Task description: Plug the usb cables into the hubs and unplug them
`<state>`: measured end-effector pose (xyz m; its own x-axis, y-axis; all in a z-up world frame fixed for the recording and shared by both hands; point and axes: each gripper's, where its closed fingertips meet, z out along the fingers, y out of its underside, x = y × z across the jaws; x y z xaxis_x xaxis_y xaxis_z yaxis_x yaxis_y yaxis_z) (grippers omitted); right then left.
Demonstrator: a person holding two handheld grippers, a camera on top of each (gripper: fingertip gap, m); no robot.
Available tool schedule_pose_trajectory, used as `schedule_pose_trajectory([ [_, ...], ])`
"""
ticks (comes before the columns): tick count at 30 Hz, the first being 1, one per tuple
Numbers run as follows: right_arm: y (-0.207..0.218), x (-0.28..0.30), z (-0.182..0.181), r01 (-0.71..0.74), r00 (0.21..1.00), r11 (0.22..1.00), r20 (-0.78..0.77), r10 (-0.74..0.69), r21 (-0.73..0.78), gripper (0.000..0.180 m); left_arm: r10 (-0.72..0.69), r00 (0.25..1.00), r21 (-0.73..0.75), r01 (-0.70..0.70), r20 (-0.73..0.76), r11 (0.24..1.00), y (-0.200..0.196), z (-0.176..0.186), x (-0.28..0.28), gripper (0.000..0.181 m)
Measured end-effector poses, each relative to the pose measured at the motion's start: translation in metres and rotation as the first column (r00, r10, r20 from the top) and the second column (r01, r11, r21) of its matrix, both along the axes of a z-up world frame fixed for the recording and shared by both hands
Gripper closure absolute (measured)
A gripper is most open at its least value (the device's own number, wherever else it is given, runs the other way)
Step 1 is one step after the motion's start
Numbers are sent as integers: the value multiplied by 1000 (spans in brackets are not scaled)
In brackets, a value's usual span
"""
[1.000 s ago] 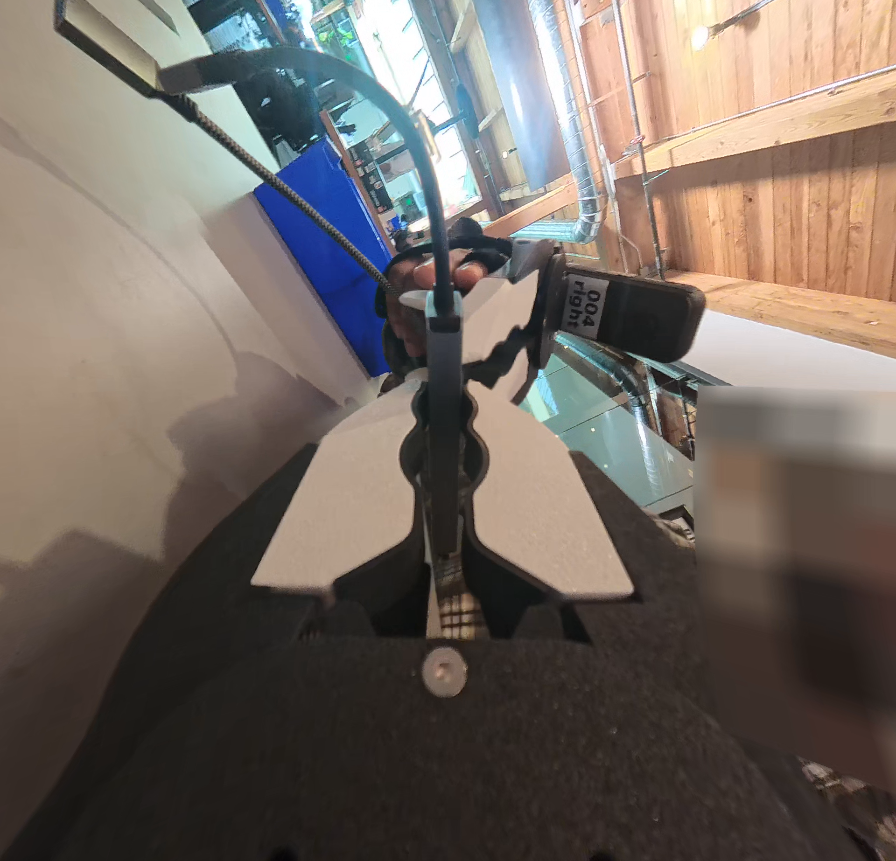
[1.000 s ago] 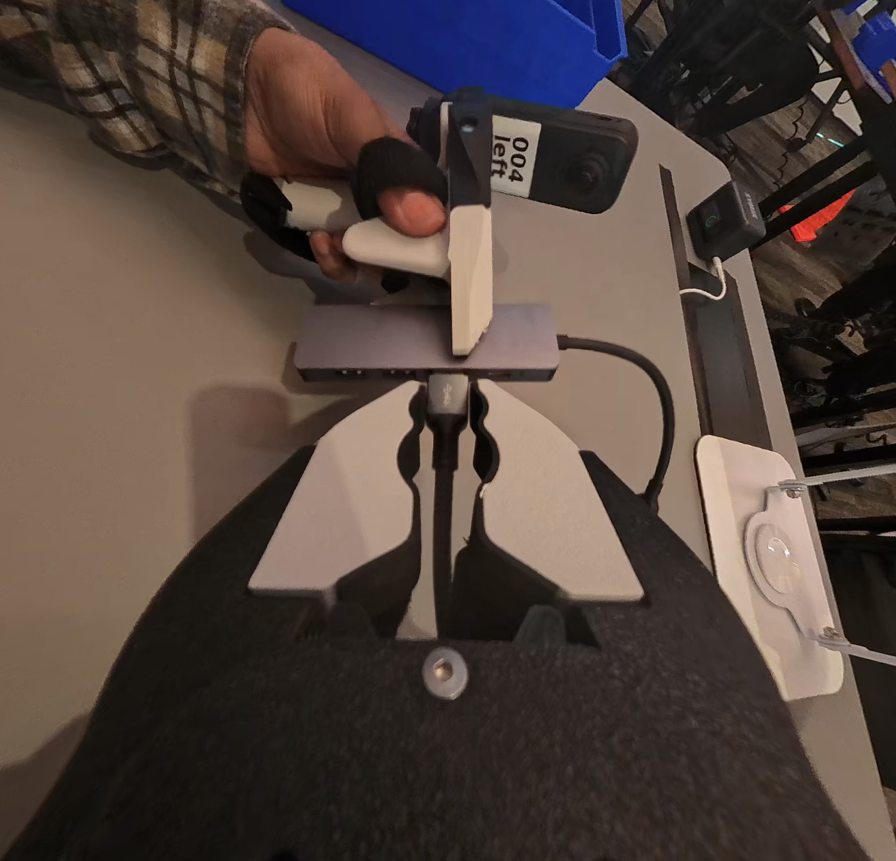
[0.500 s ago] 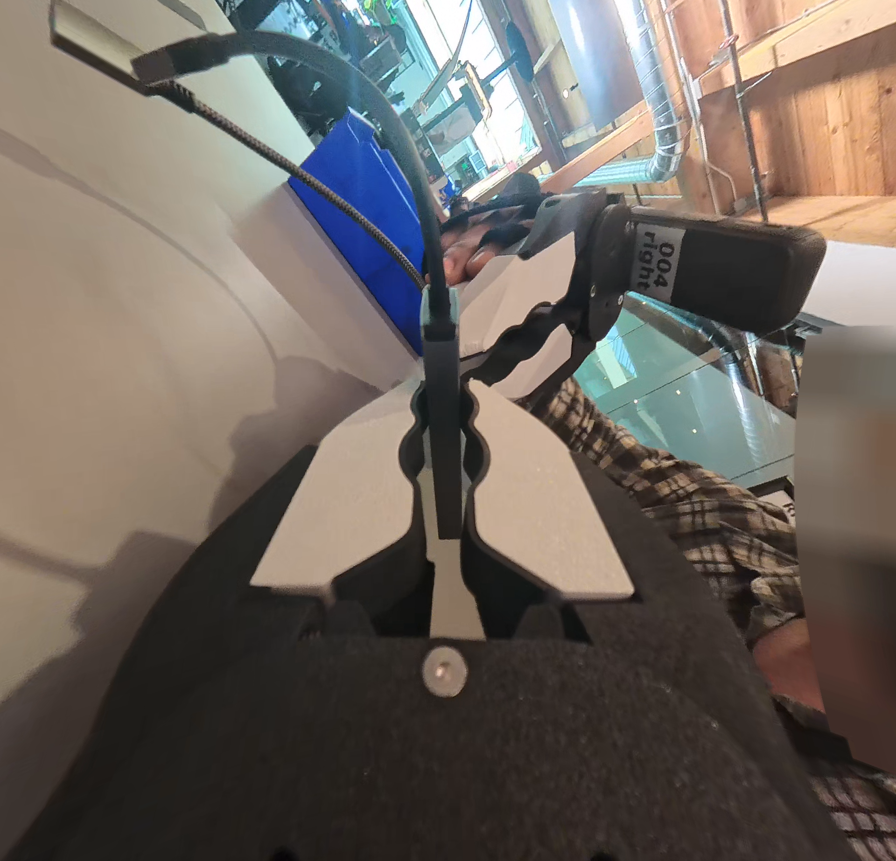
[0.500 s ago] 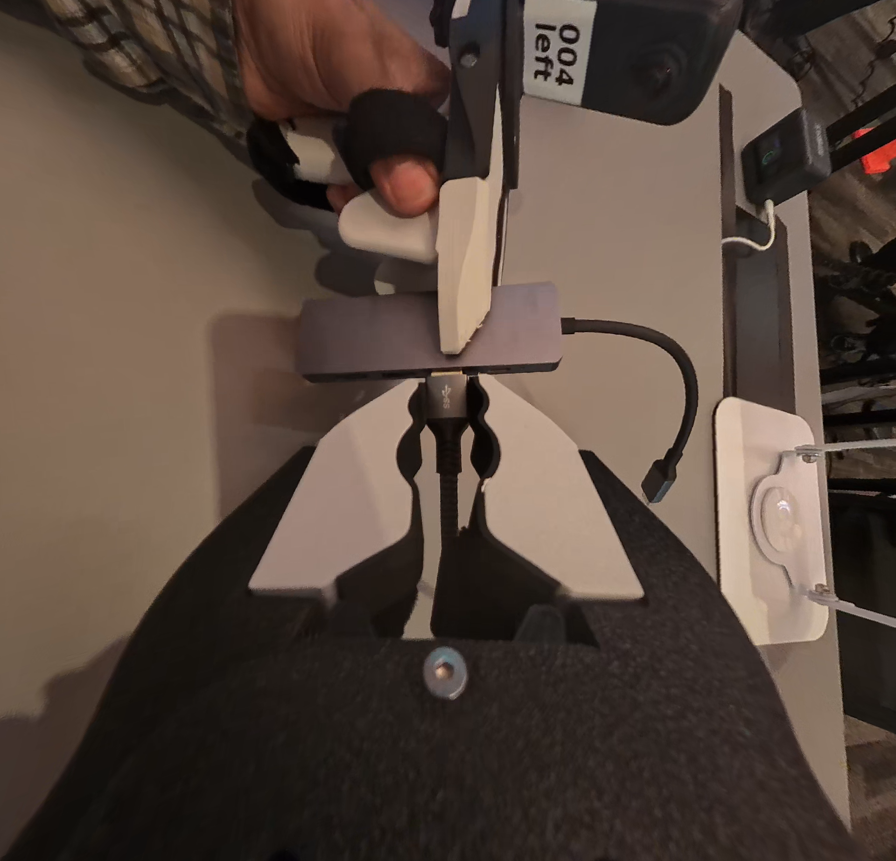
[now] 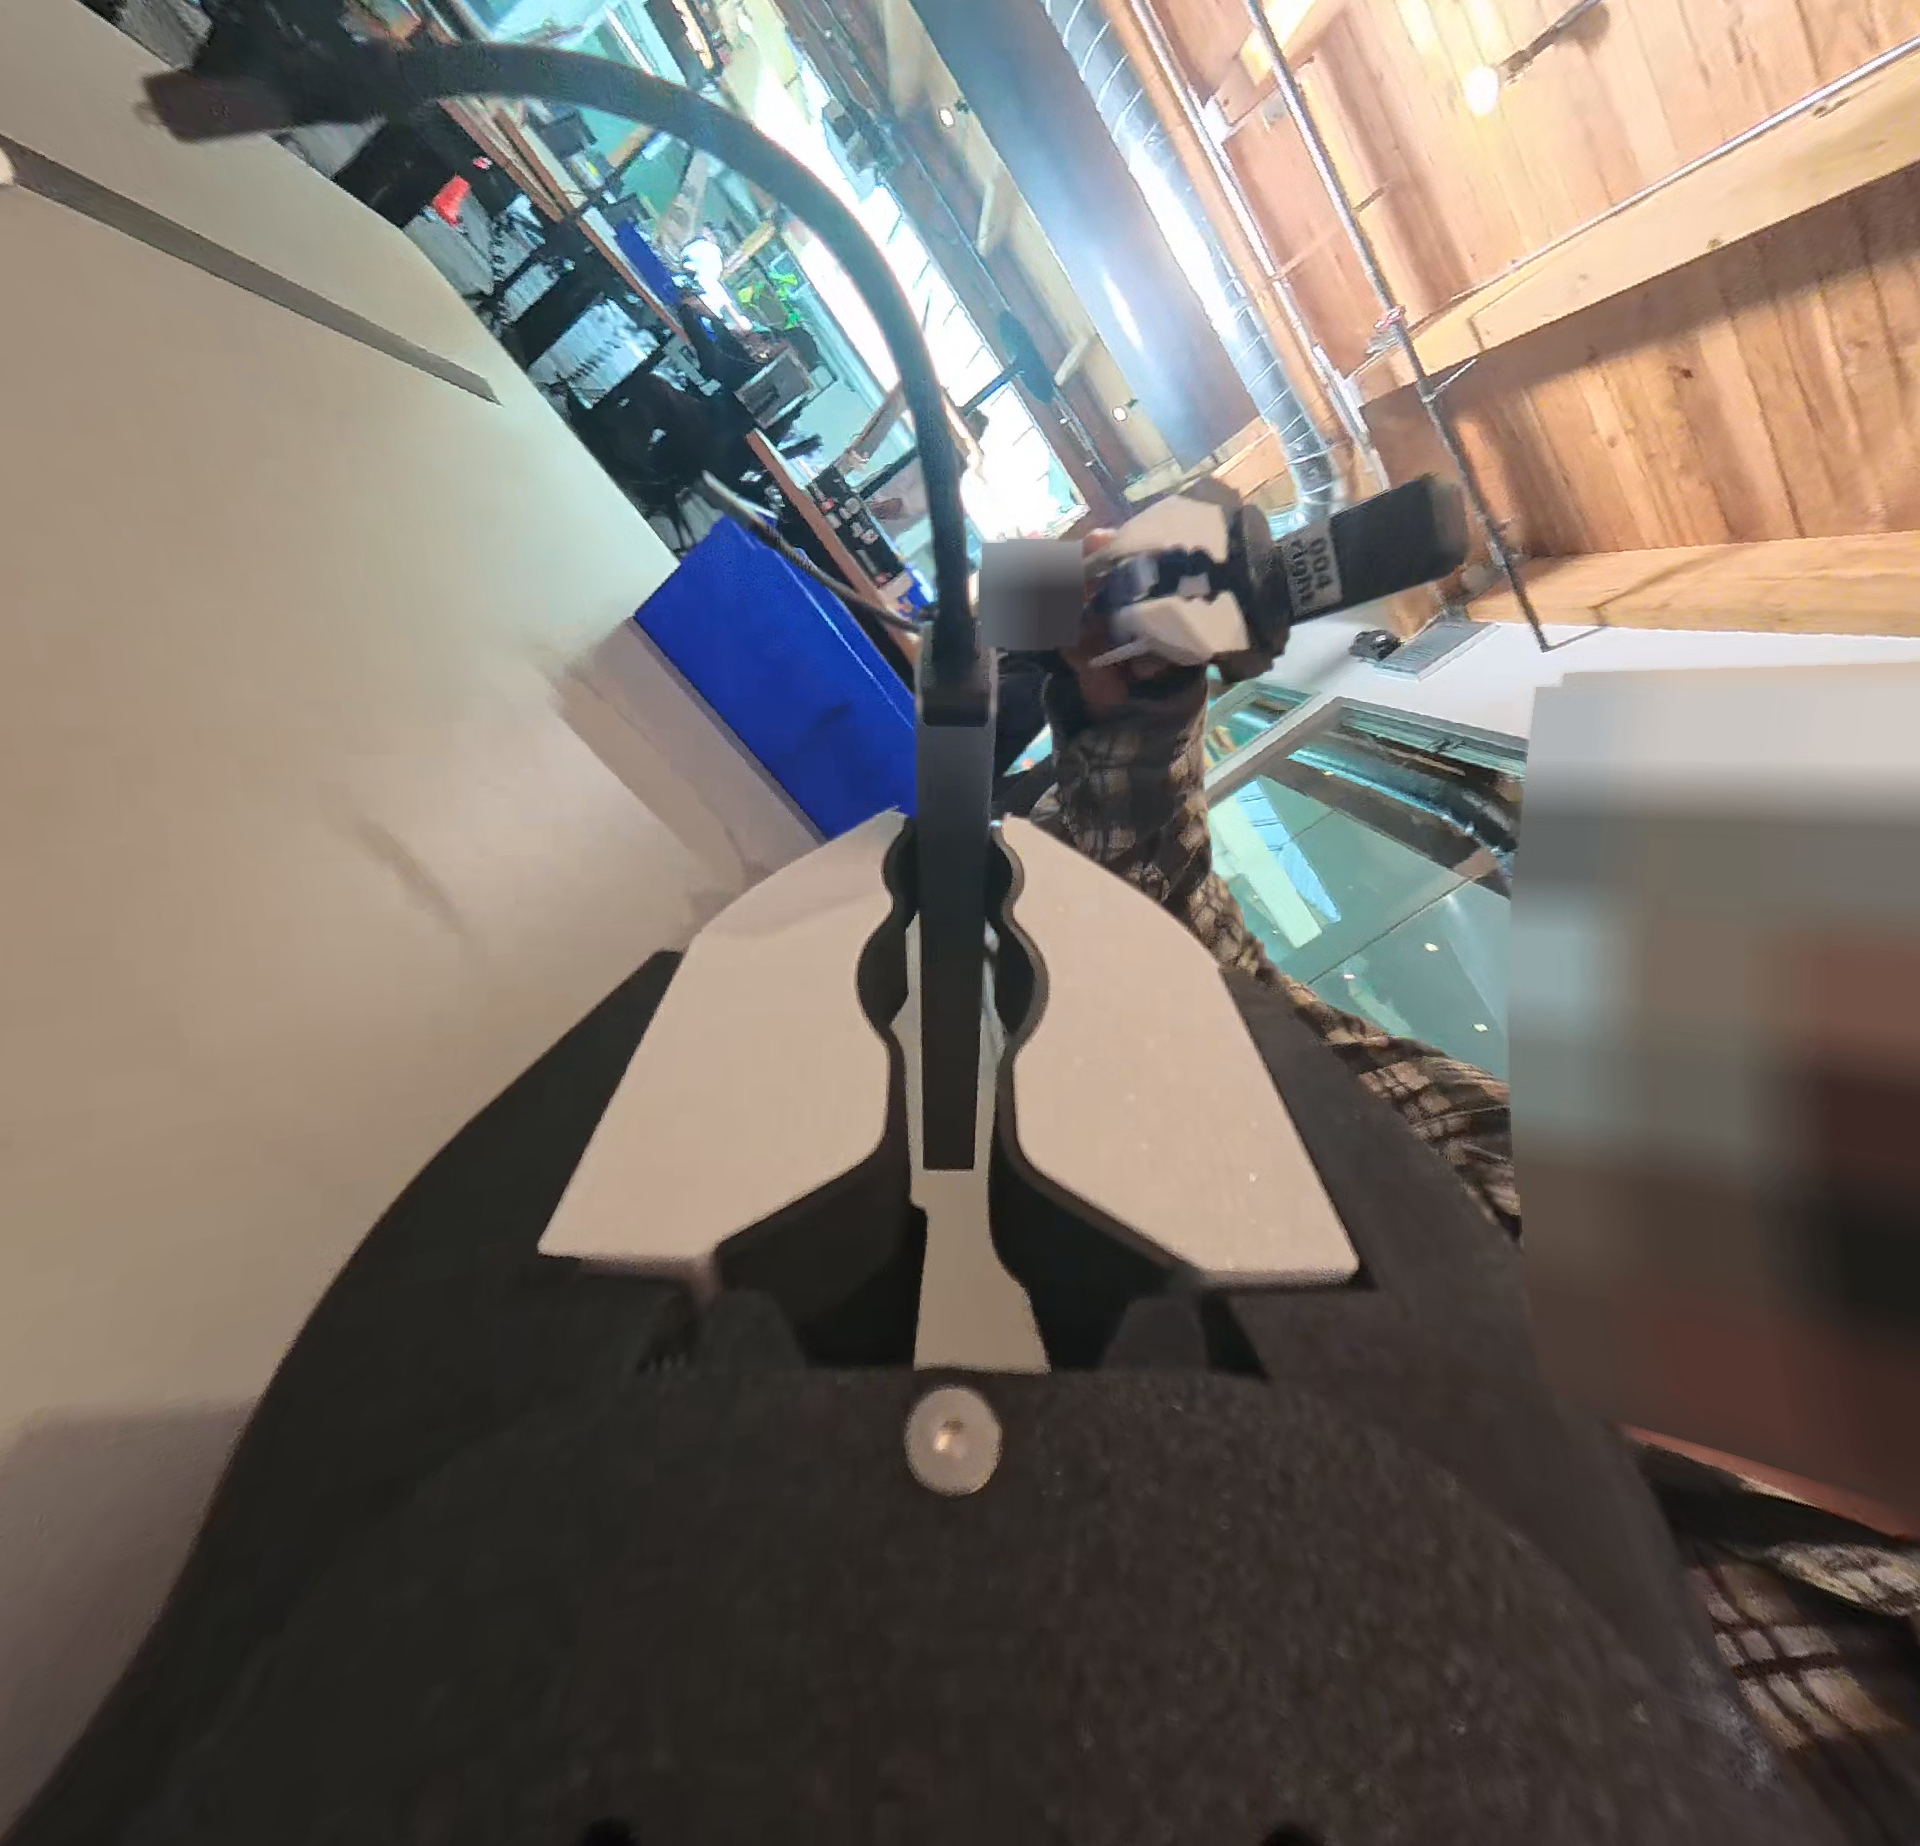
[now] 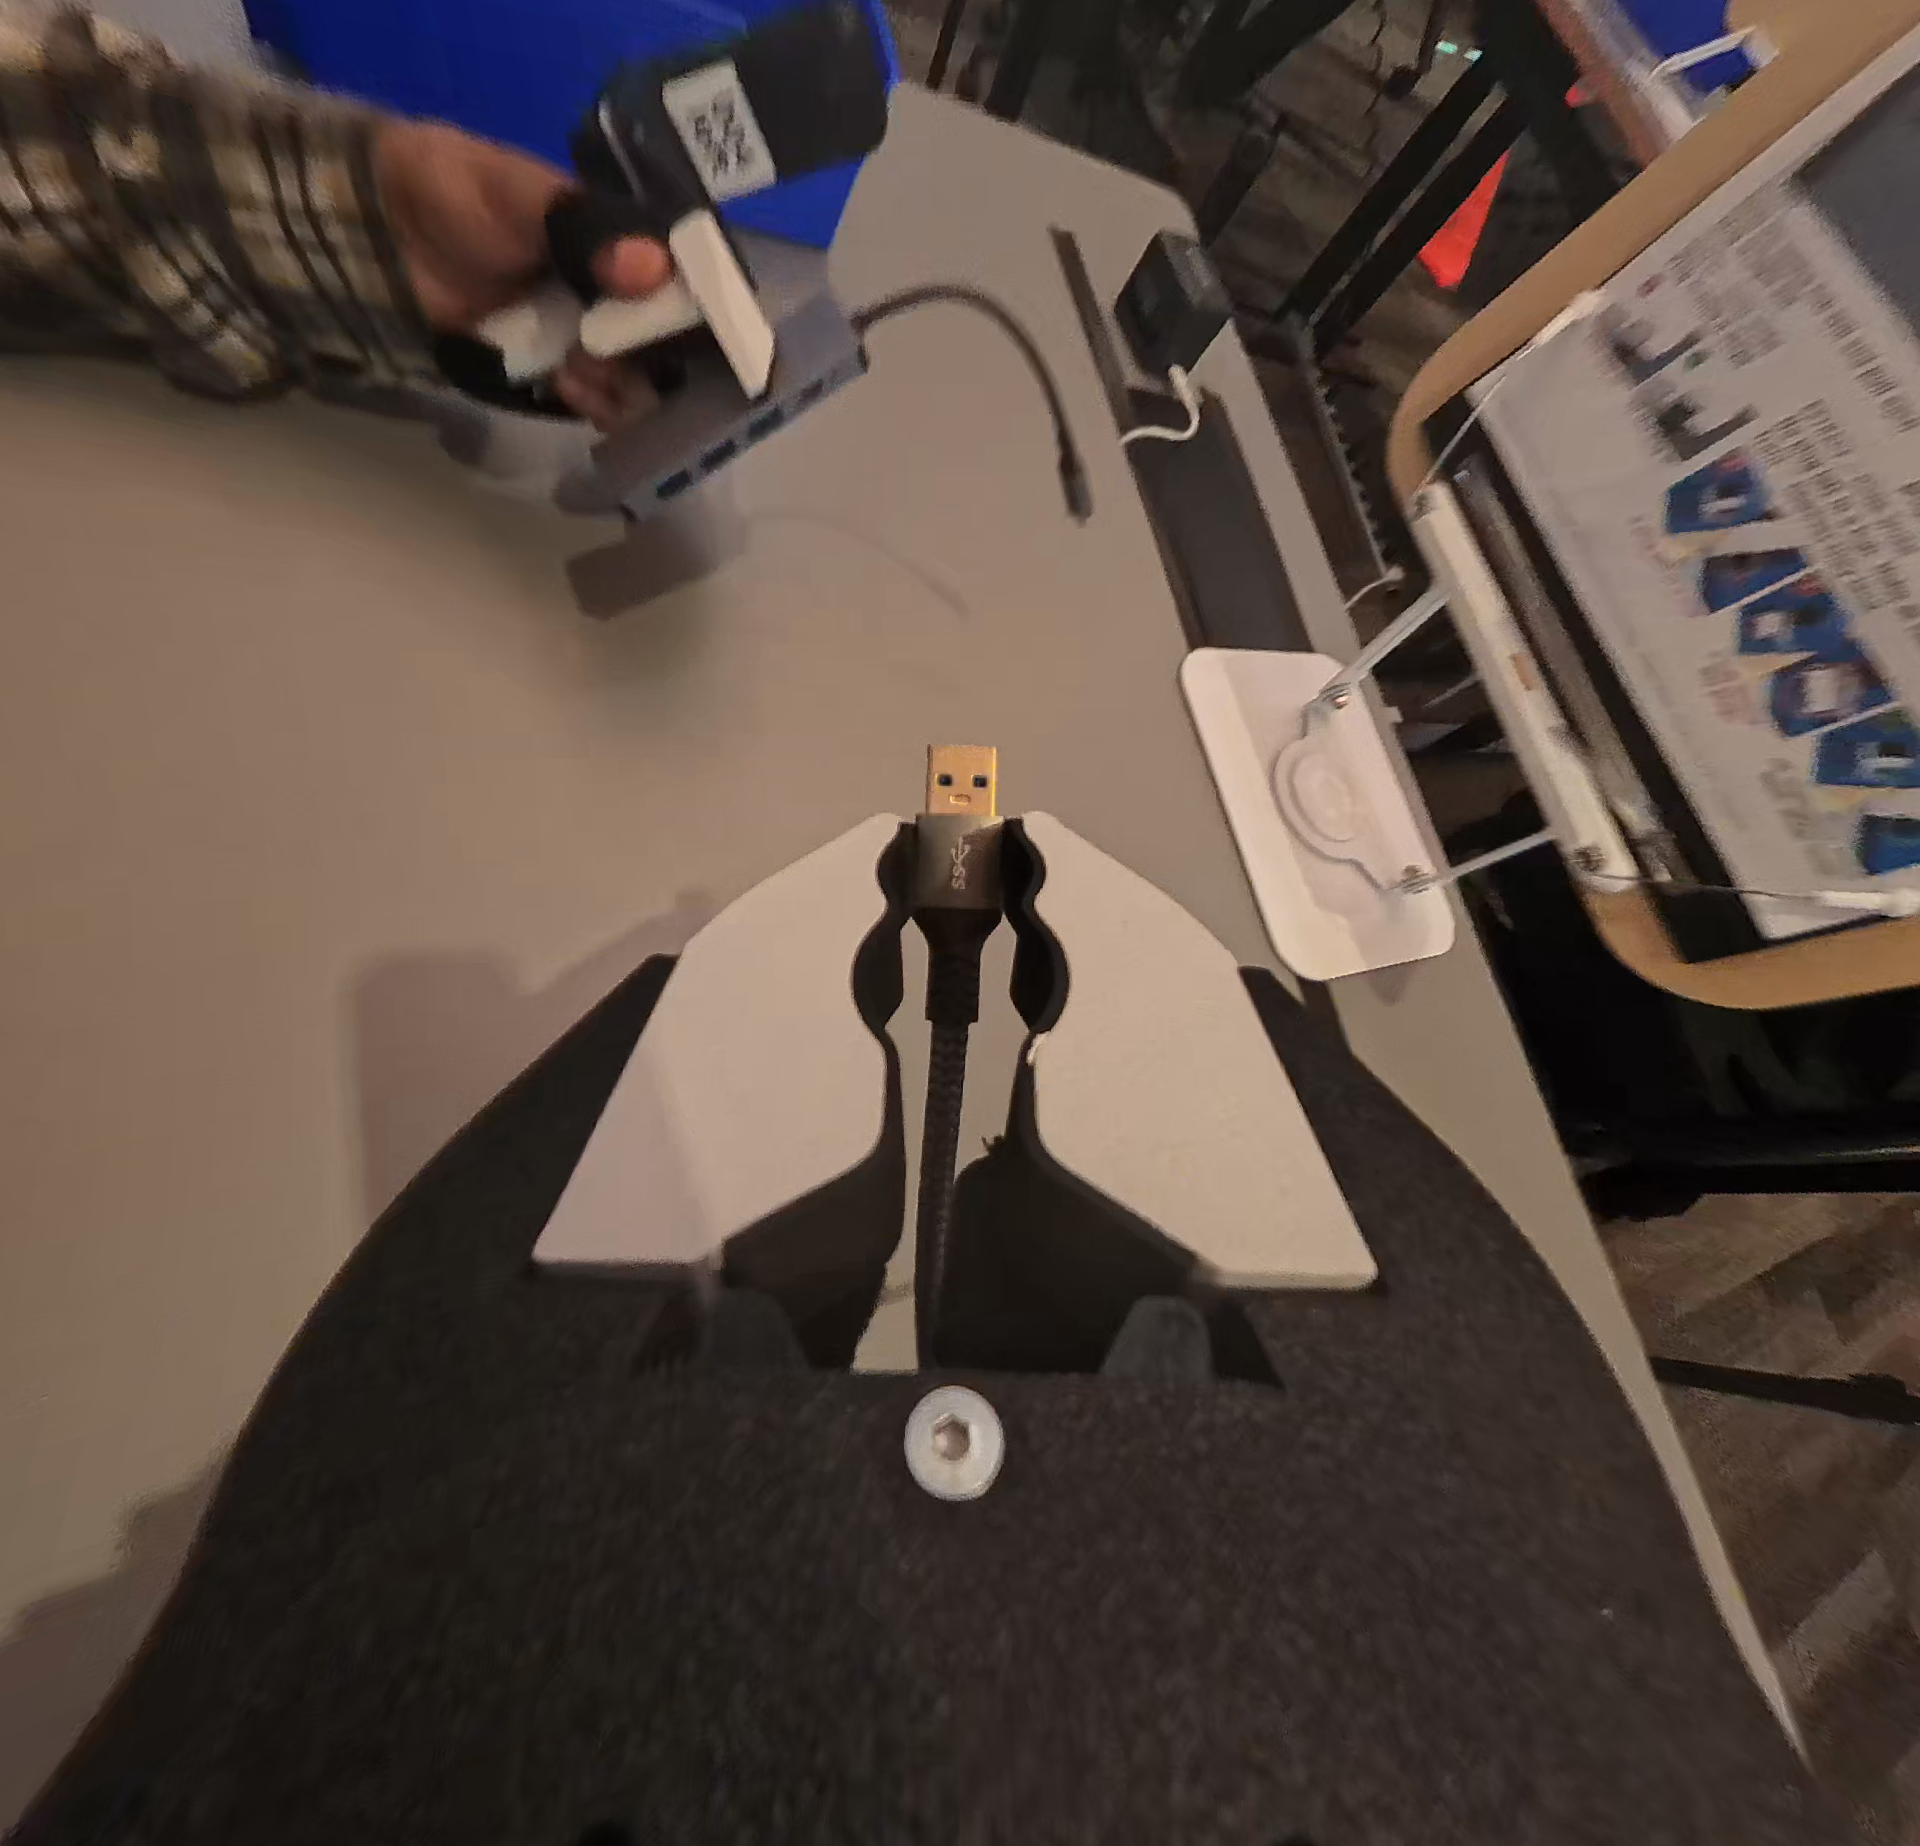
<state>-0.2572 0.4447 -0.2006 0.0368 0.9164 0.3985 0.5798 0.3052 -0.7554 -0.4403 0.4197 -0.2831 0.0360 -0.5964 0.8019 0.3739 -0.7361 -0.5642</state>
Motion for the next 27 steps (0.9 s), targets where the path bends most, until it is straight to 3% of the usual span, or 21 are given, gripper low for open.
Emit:
schedule_pose_trajectory([
  [1, -2, 6, 16, 4, 1000, 1000, -10, -4, 8, 164, -10, 1000, -2, 10, 19, 1000, -1, 0, 1, 170],
  [7, -8, 54, 85, 96, 995, 992, 15, -98, 87, 164, -30, 999, 60, 30, 10, 998, -11, 3, 11, 170],
  [15, -1, 143, 106, 339, 932, 932, 90, -352, 131, 164, -52, 999, 54, 52, -7, 997, -14, -3, 19, 170],
  [20, 4, 193, 83, 500, 860, 866, 109, -498, 8, 164, -51, 999, 51, 50, 17, 997, -13, -1, 16, 170],
  [27, 11, 258, -16, 668, 732, 735, 281, -621, -117, 164, -62, 998, 51, 62, 15, 997, -15, -2, 20, 170],
])
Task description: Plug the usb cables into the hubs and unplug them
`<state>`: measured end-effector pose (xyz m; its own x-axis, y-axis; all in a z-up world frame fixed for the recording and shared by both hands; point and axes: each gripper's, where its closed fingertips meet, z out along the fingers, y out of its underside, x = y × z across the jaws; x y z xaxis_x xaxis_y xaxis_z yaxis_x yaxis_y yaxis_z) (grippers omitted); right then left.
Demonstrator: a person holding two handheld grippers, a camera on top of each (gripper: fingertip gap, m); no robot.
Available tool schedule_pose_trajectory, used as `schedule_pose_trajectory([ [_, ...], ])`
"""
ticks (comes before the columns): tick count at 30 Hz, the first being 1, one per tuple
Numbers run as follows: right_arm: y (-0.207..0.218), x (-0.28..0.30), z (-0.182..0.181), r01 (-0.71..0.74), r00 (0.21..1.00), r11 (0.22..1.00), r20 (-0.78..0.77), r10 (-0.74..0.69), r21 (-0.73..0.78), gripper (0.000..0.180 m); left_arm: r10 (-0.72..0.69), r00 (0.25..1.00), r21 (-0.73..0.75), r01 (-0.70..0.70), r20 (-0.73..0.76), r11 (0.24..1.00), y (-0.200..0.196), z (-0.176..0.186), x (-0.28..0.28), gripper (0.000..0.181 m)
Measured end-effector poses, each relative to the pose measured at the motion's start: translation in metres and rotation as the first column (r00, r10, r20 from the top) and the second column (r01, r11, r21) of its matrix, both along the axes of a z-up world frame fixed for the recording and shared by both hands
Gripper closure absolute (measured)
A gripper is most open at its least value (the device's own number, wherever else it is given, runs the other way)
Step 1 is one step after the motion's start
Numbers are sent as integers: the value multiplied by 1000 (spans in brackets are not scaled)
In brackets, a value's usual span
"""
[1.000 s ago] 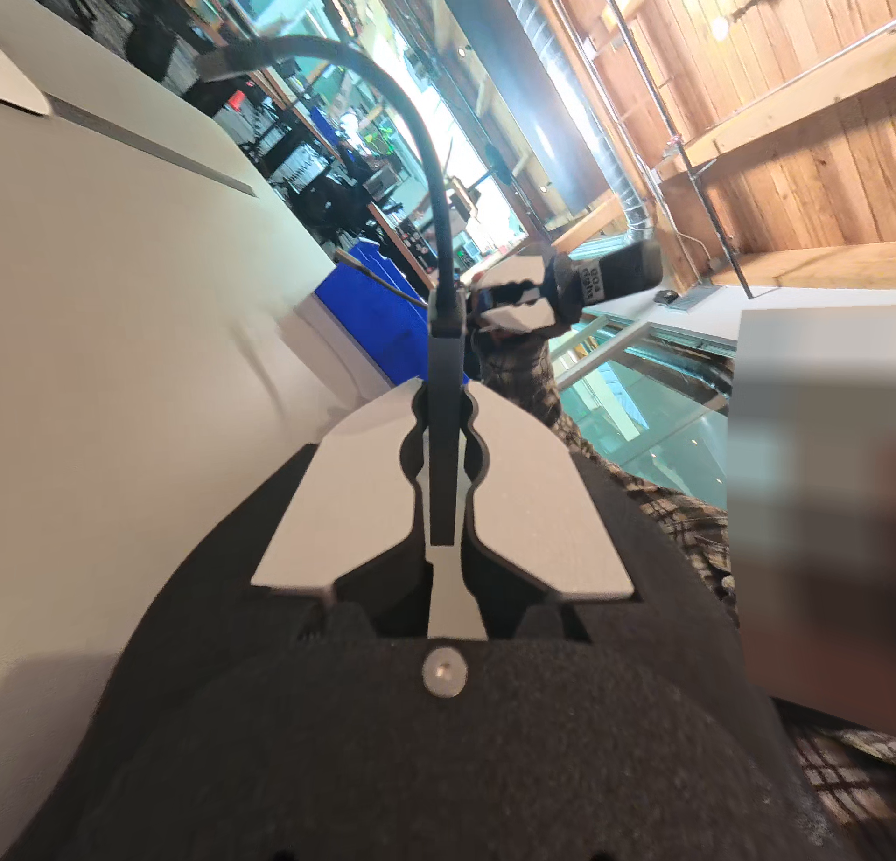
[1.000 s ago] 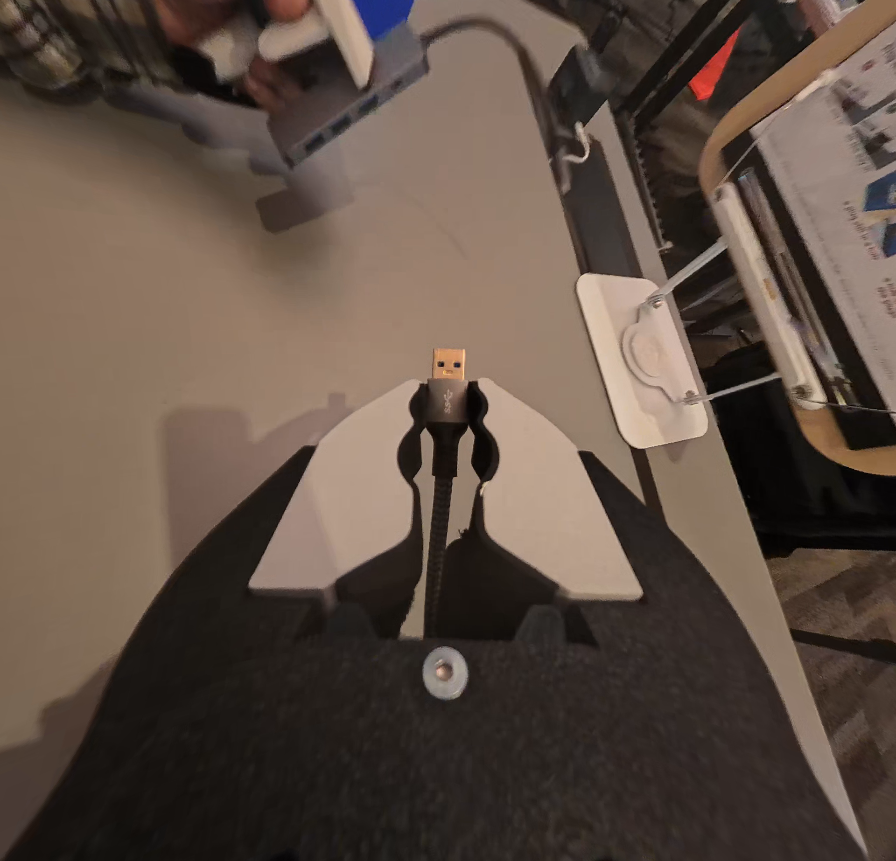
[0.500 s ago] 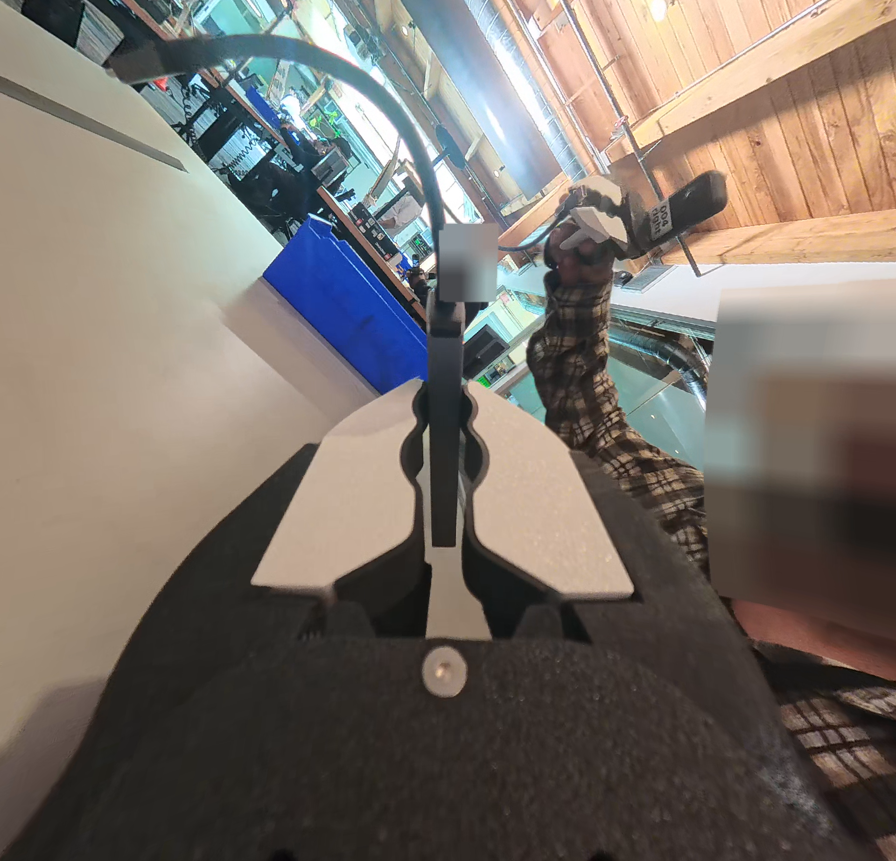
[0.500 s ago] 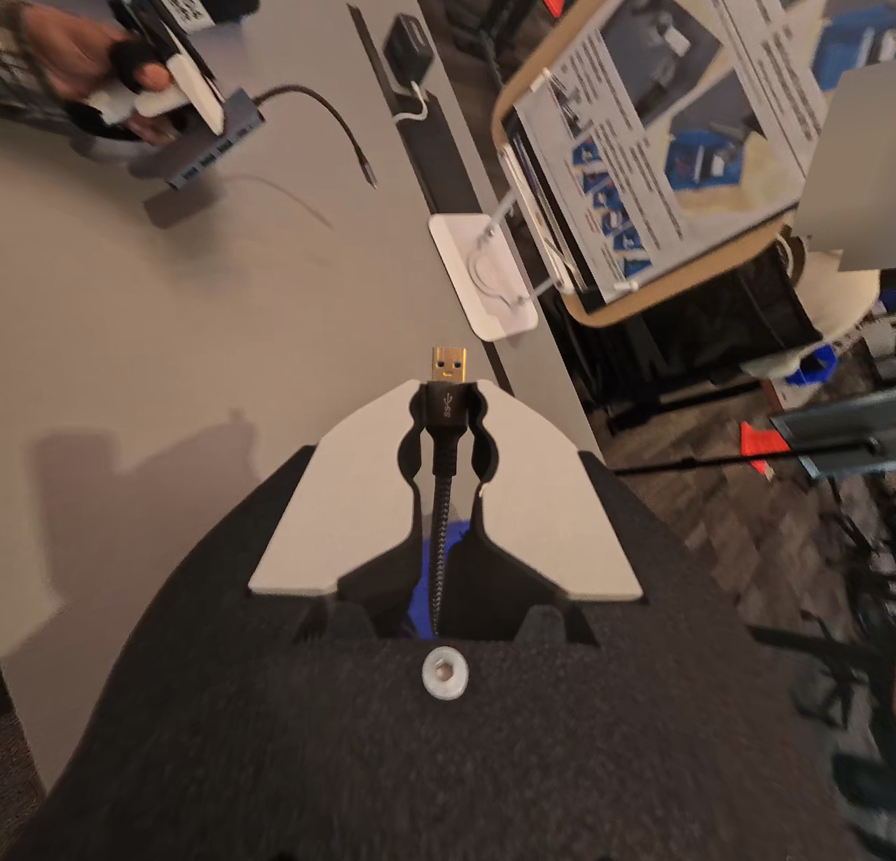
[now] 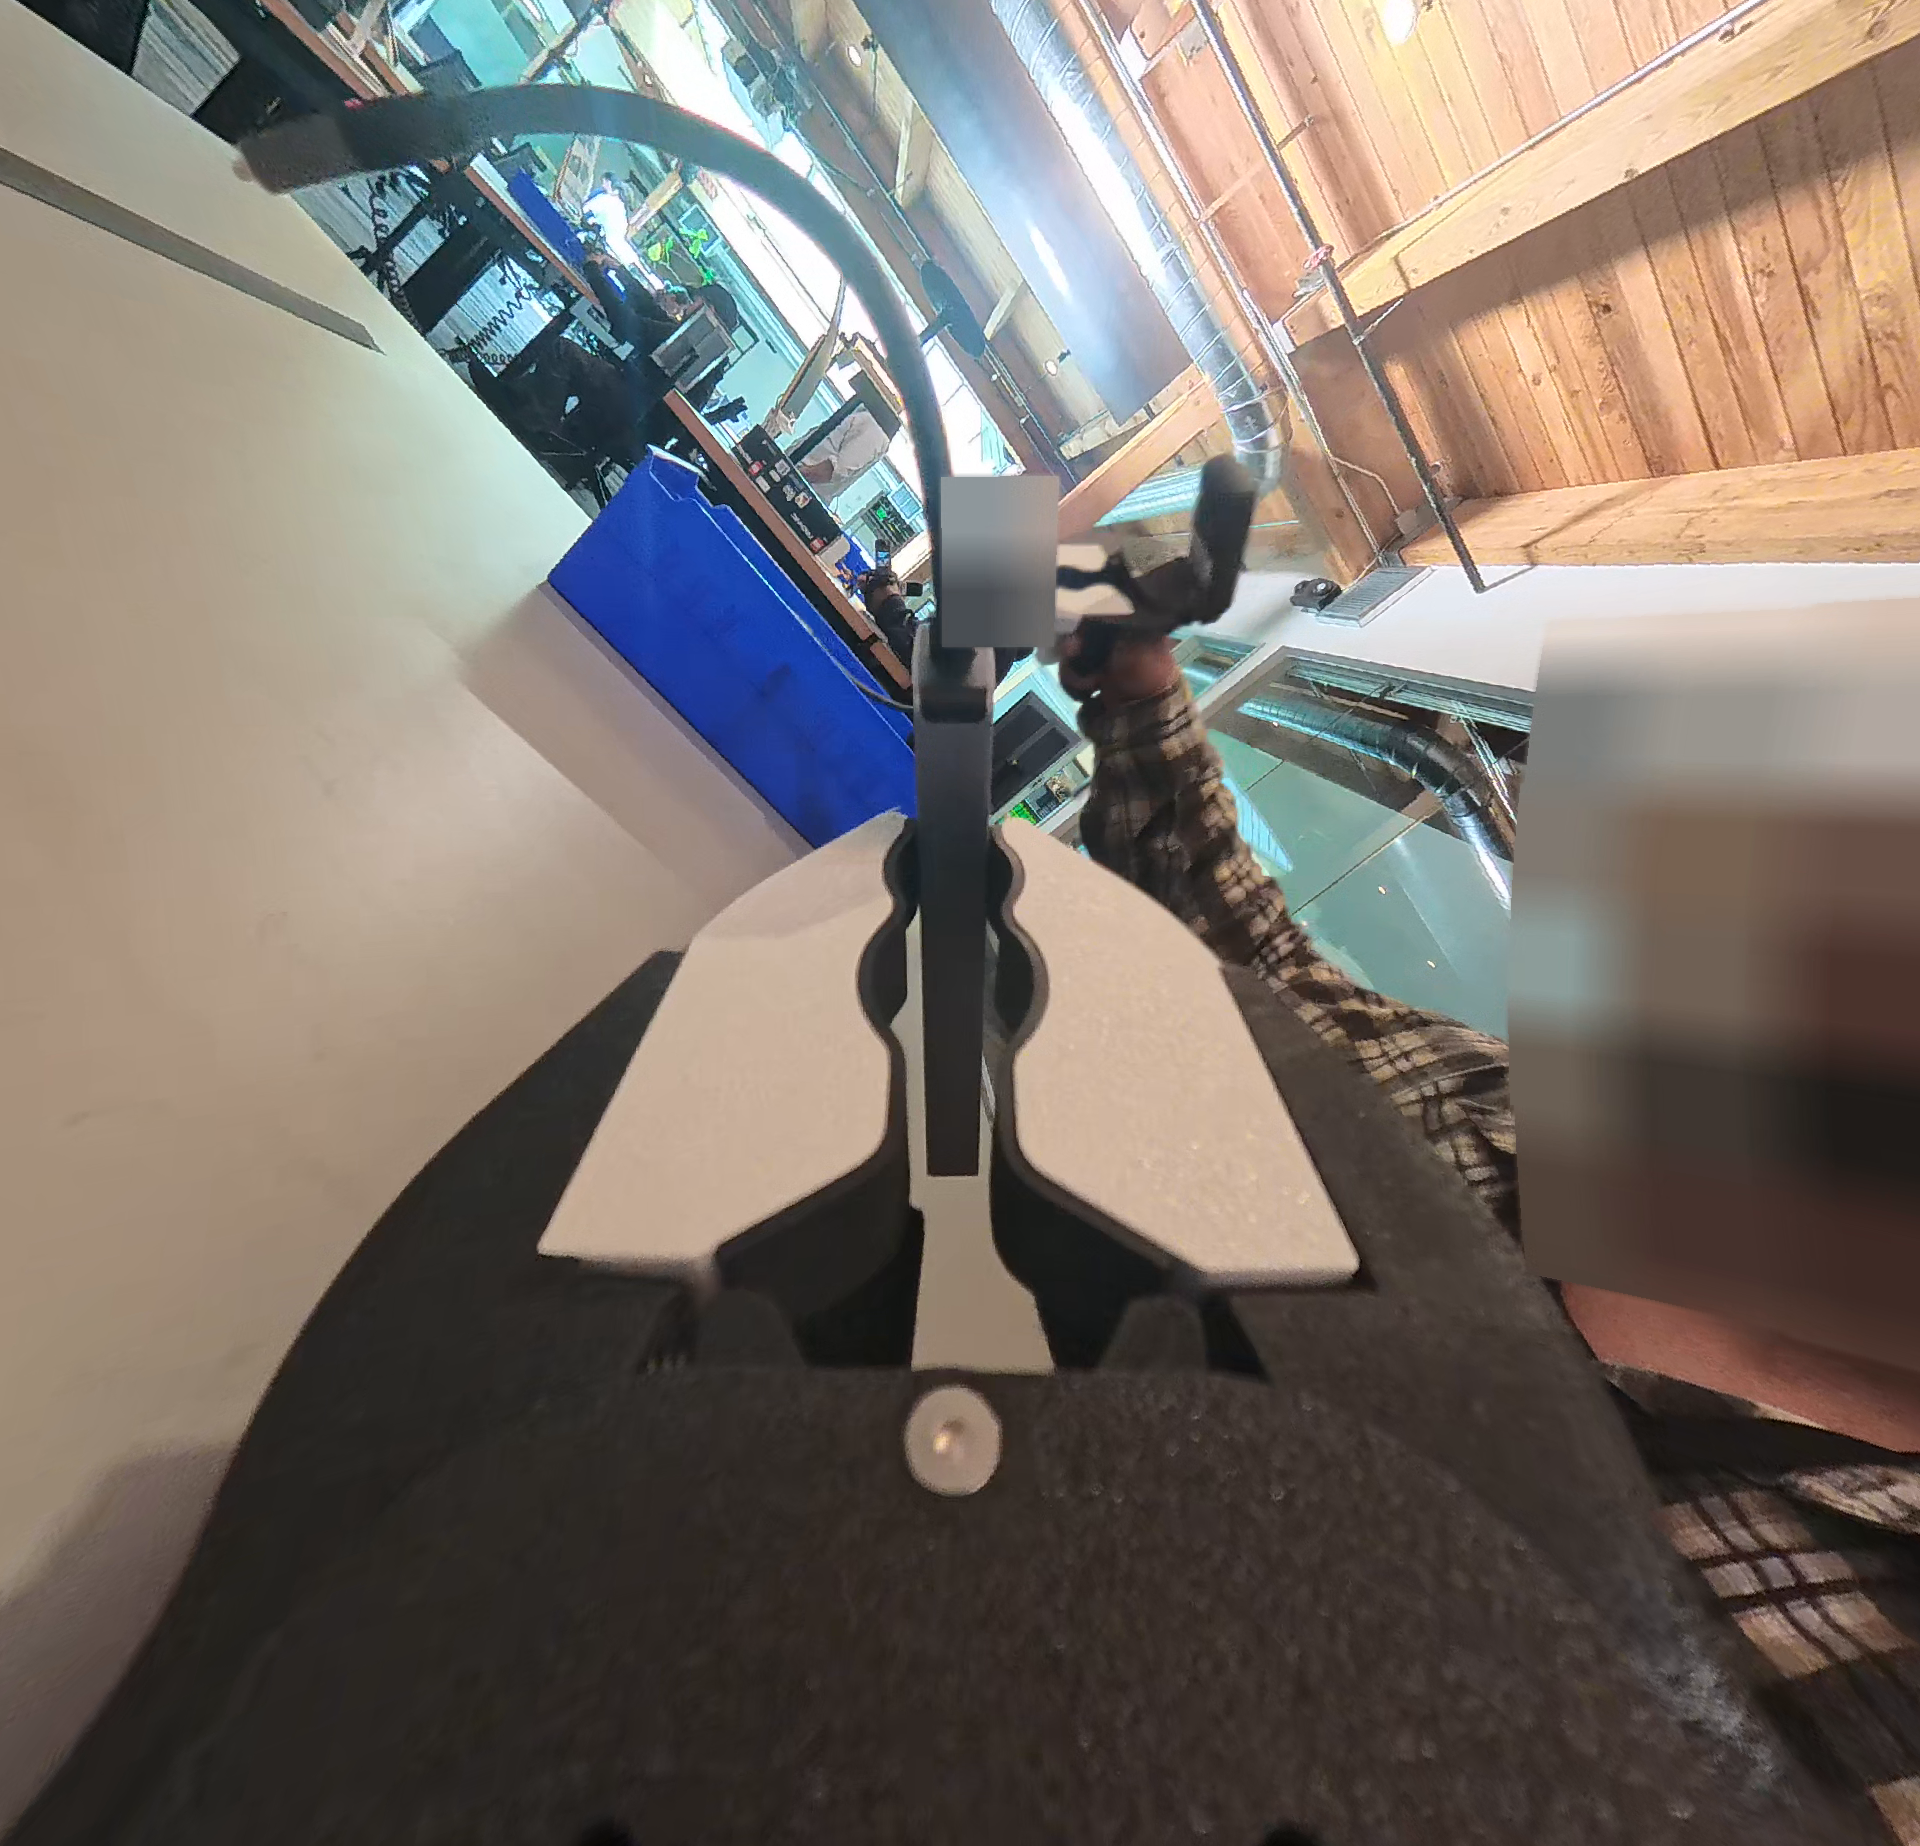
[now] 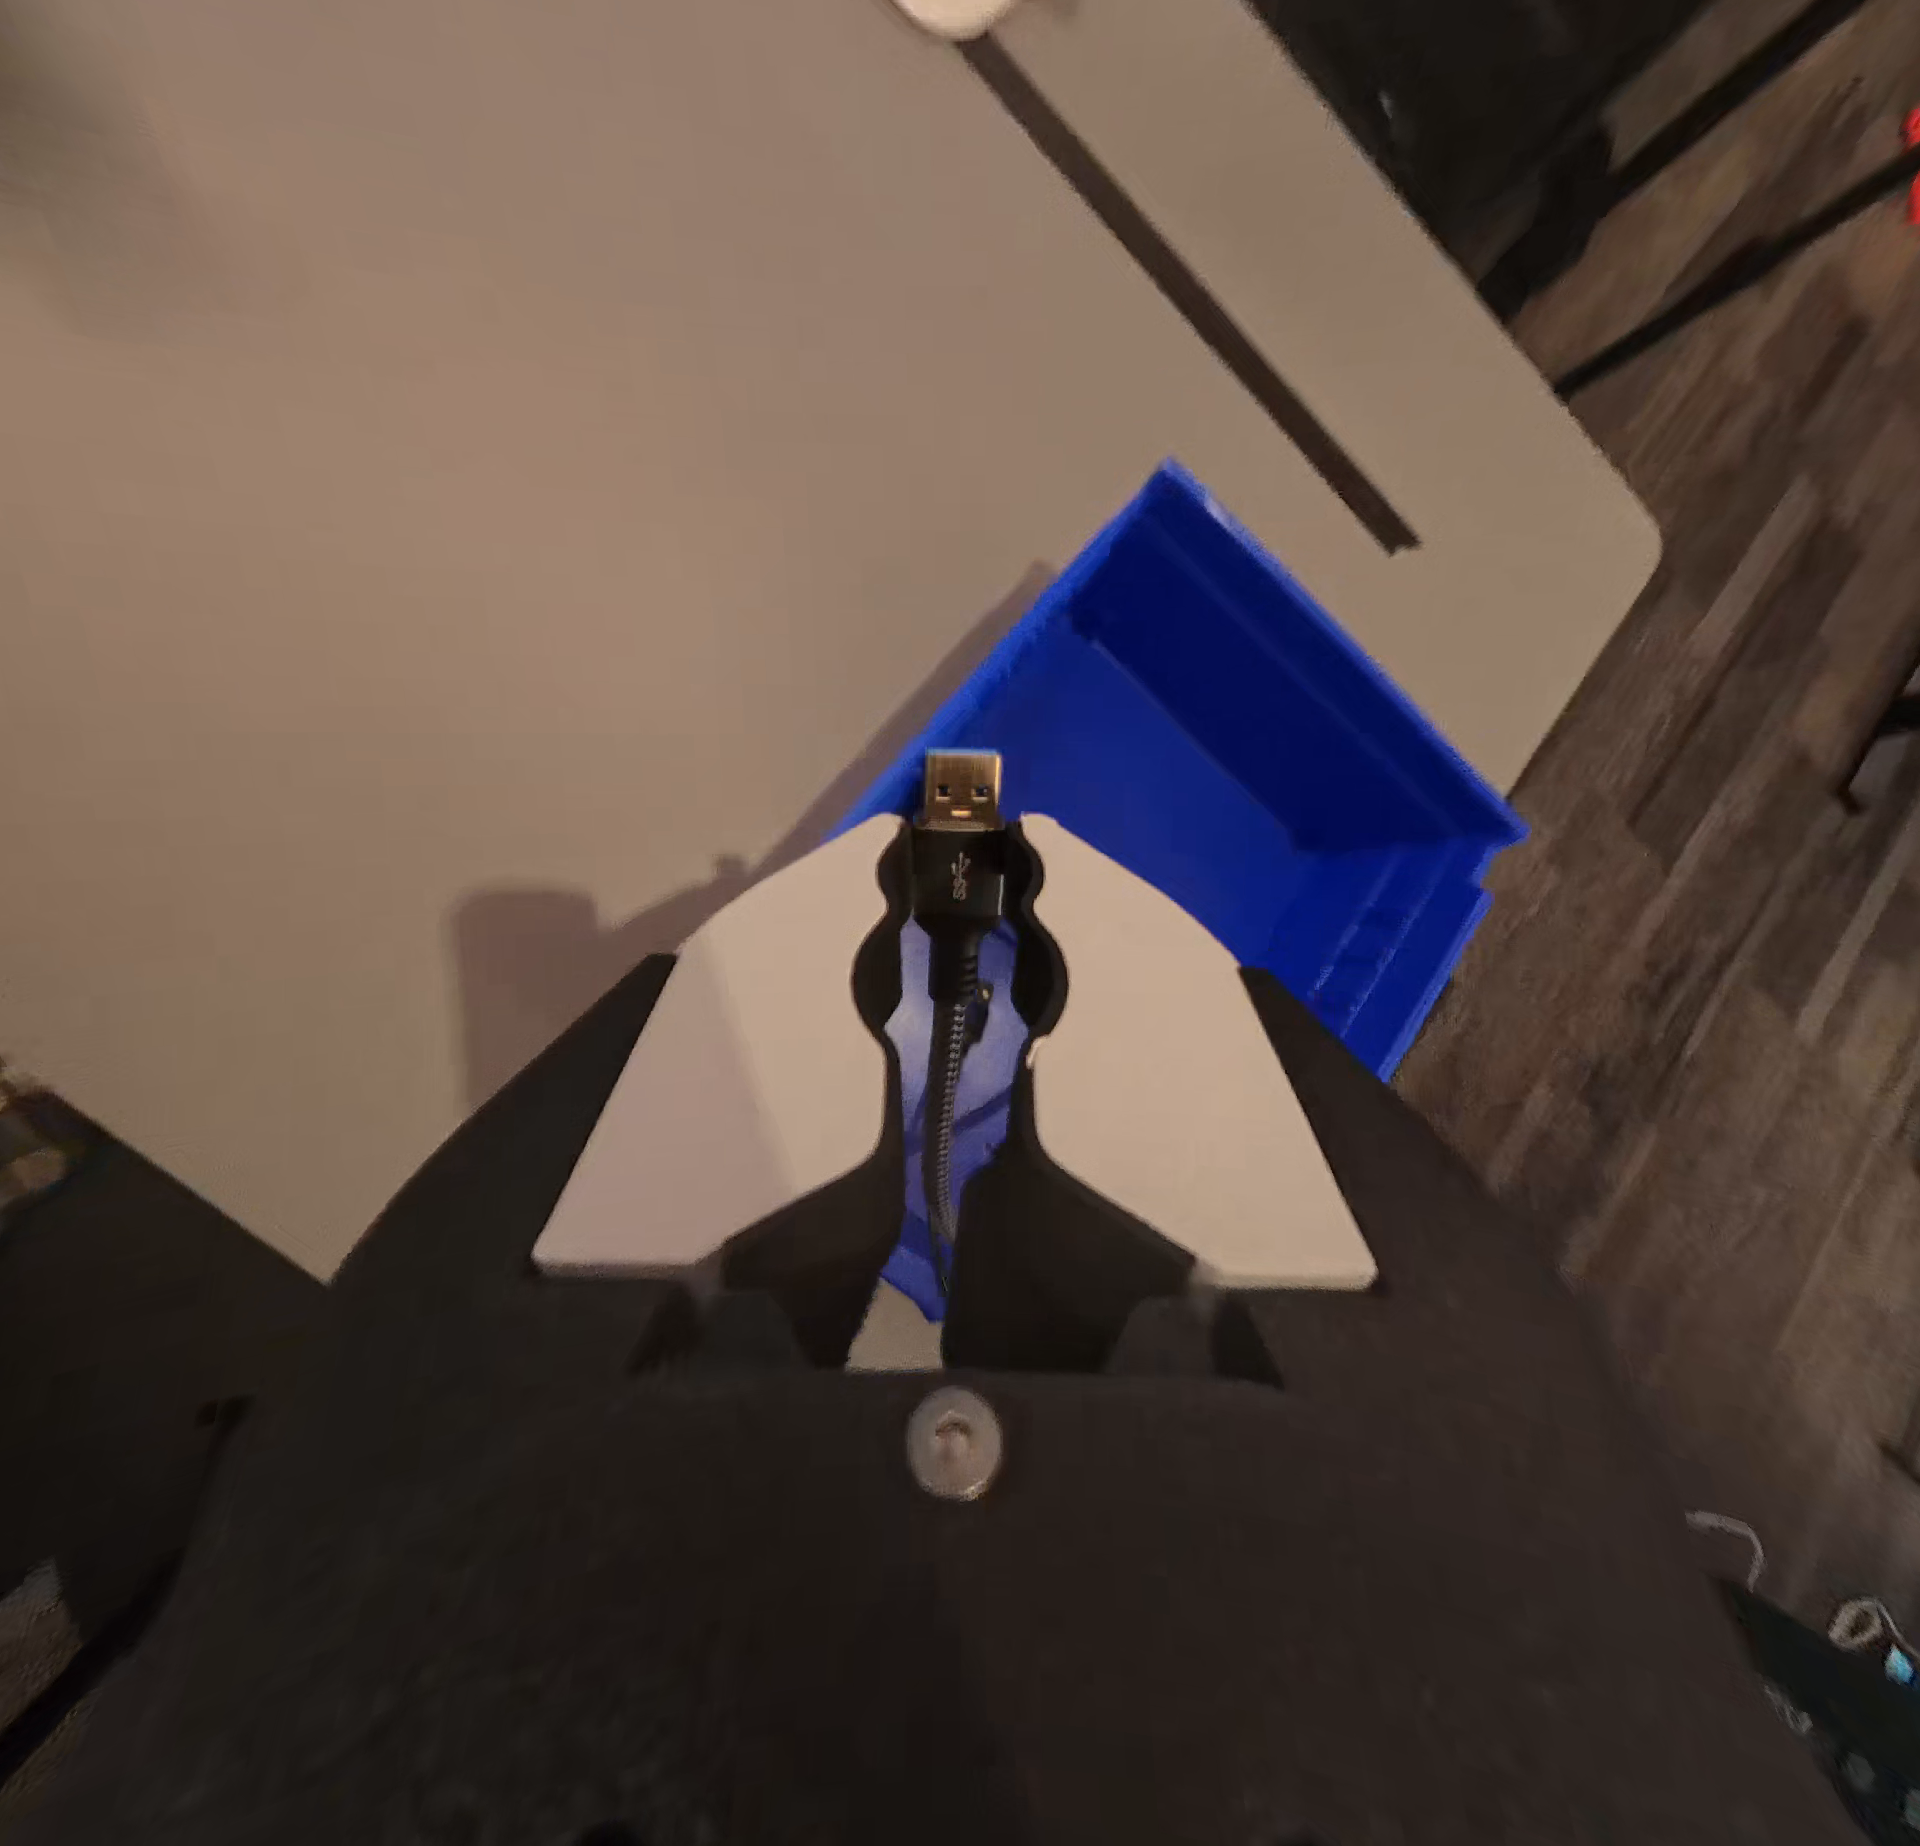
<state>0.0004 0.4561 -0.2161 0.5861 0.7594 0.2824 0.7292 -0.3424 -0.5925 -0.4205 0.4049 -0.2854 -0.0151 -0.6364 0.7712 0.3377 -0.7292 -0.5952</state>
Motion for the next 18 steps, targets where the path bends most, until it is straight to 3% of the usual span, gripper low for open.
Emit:
schedule_pose_trajectory([
  [7, 10, 33, -87, 99, 993, 990, 79, -91, -97, 164, 3, 1000, 3, -3, -3, 1000, 0, 0, -1, 170],
  [12, 12, 37, -106, 165, 986, 974, 18, -165, -152, 164, 4, 1000, 3, -4, -3, 1000, 0, 2, -2, 170],
  [18, -3, 40, -133, 247, 959, 900, -44, -281, -359, 162, -7, 1000, -6, 7, -4, 1000, -2, 1, -1, 170],
])
